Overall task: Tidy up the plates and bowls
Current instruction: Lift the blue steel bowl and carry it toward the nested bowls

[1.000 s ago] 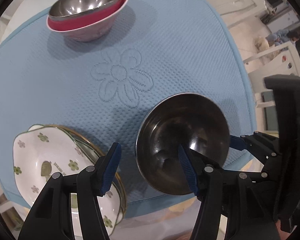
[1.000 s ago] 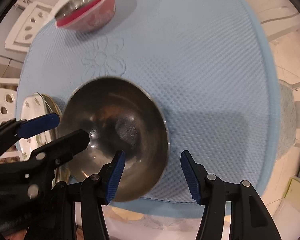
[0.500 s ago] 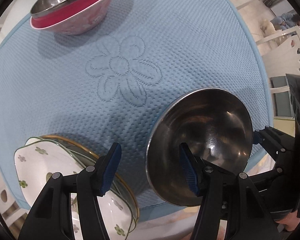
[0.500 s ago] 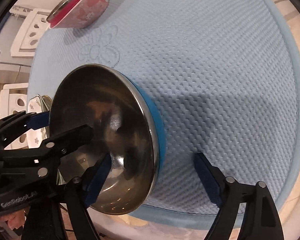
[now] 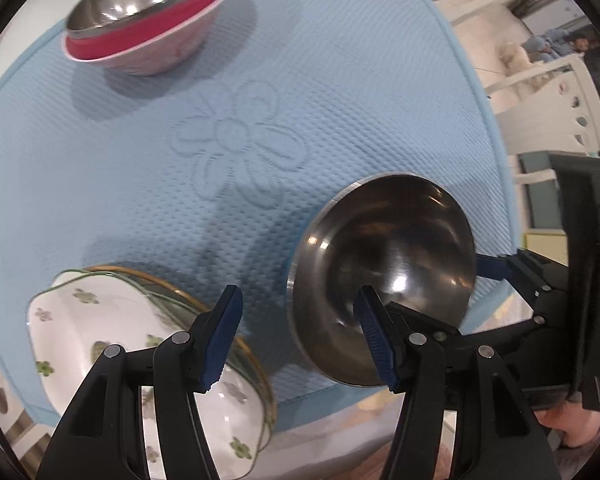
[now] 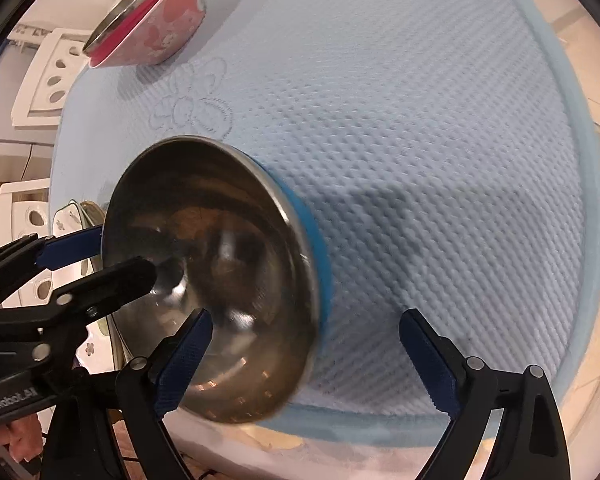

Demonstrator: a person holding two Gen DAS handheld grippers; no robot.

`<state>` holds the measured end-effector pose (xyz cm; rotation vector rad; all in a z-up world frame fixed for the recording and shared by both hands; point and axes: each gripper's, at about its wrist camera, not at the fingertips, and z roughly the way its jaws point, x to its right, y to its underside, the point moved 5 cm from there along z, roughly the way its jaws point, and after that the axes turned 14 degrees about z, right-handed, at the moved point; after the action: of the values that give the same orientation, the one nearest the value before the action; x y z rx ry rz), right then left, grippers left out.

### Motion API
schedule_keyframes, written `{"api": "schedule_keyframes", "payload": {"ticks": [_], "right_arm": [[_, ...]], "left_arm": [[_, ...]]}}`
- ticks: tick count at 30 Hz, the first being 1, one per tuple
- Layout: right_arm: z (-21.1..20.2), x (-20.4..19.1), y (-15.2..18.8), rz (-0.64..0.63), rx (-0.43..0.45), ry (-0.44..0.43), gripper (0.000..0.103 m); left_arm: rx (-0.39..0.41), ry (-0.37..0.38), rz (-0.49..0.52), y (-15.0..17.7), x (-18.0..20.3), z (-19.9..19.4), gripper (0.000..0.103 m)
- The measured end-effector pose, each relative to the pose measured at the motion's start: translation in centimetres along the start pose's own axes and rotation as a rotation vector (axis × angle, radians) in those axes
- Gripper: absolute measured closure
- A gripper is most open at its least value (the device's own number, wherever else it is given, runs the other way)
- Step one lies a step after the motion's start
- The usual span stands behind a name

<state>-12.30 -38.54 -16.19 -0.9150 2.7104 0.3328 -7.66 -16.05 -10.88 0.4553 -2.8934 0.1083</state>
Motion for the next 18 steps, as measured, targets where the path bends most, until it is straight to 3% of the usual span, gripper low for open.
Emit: {"api": "schedule_keyframes", "payload": {"ticks": [9, 18], "right_arm": [[1.2, 0.1, -0.6, 0.088, 0.017, -0.01, 0.009], [0.9, 0.2, -3.6, 0.092, 0.036, 0.0, 0.005]], "left_arm": [[-0.029, 0.007, 0.007, 0.0, -0.3, 1.7, 0.046], [-0.018, 0.002, 0.013, -1.1, -2.2, 1.4, 0.046]]}}
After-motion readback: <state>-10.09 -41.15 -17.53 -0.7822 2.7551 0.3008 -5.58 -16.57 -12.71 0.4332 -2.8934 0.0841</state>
